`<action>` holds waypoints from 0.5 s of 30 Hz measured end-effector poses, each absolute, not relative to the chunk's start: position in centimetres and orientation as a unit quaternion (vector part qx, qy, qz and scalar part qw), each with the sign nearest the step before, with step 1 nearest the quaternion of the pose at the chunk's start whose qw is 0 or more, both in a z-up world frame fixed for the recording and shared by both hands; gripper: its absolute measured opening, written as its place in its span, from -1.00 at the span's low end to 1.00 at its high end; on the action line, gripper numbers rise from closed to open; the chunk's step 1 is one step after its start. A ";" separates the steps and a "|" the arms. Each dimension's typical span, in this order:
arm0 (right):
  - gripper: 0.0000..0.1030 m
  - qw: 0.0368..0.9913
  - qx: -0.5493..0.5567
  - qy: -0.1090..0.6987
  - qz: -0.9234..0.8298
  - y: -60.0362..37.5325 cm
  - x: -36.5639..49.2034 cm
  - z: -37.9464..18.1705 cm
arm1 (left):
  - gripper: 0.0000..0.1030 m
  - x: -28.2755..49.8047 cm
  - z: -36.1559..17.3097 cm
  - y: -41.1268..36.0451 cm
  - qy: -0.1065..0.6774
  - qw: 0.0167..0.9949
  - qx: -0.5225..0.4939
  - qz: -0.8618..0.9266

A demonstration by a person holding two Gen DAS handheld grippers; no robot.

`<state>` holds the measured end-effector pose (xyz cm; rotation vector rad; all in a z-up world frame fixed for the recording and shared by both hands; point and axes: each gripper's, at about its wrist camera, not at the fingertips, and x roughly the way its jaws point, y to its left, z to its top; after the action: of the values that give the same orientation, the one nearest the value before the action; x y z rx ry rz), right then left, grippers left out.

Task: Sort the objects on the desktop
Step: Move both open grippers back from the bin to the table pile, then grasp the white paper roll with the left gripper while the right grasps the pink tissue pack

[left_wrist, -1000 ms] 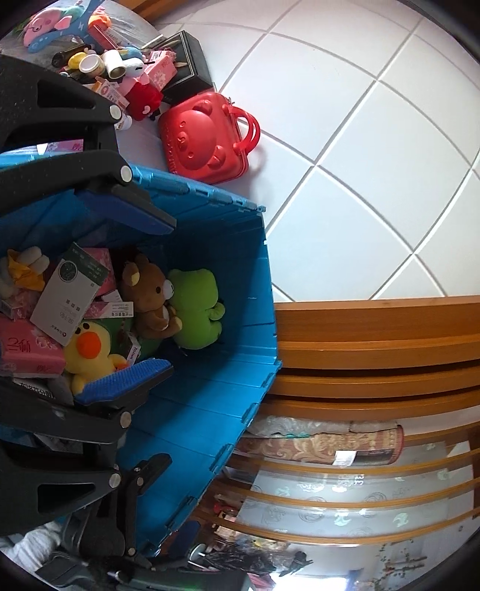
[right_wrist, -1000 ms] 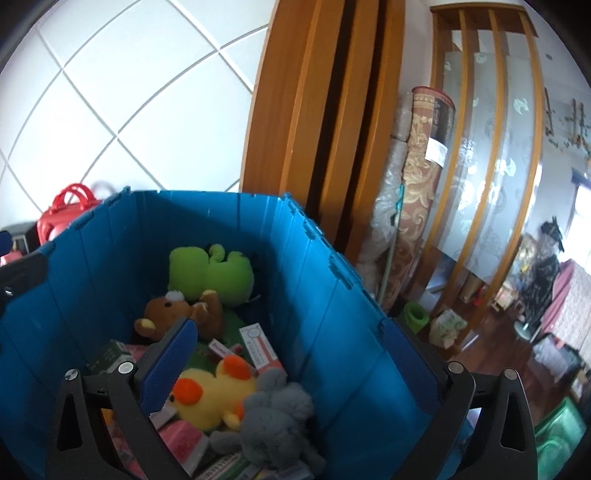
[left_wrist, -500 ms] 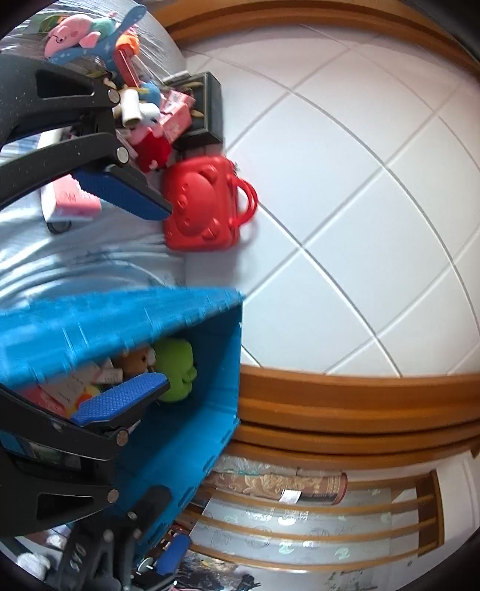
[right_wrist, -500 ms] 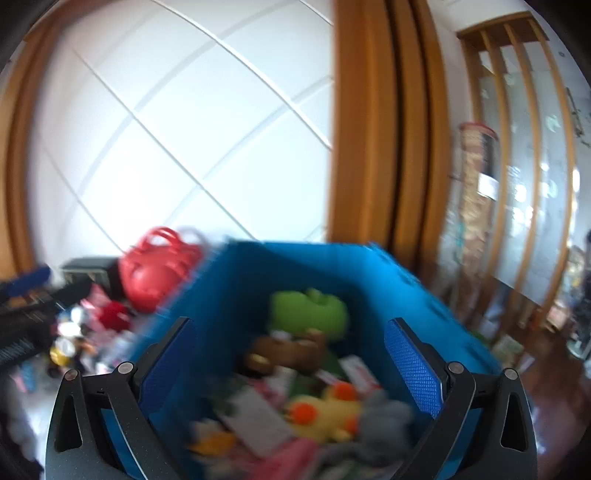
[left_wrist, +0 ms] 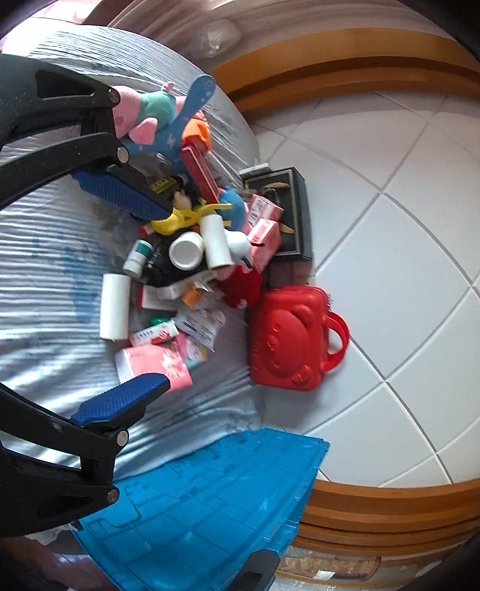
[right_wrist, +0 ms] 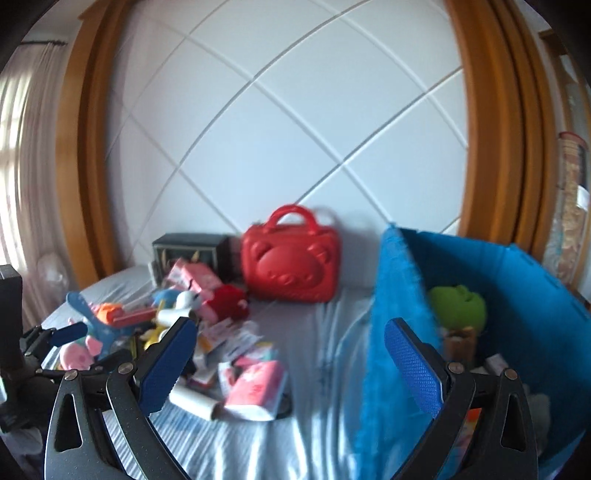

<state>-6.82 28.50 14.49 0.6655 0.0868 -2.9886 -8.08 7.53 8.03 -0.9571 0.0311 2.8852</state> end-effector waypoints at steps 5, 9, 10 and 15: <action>1.00 0.035 0.257 0.032 -0.965 26.1 -8.8 10.2 | 0.65 -10.3 3.2 4.1 0.001 0.047 -0.373 0.927; 1.00 0.014 0.300 0.034 -0.953 26.2 -10.3 6.9 | 0.65 -12.6 -0.8 3.3 -0.020 0.049 -0.422 0.905; 1.00 0.010 0.310 0.035 -0.950 26.4 -10.7 6.2 | 0.65 -13.4 -1.8 3.5 -0.026 0.051 -0.435 0.898; 1.00 -0.009 0.355 0.041 -0.934 27.2 -12.6 2.7 | 0.65 -15.9 -6.0 6.3 -0.032 0.079 -0.482 0.872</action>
<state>-12.64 27.20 2.65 1.1214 0.1295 -2.9508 -15.95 6.26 -6.00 -1.4434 -0.0962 2.6101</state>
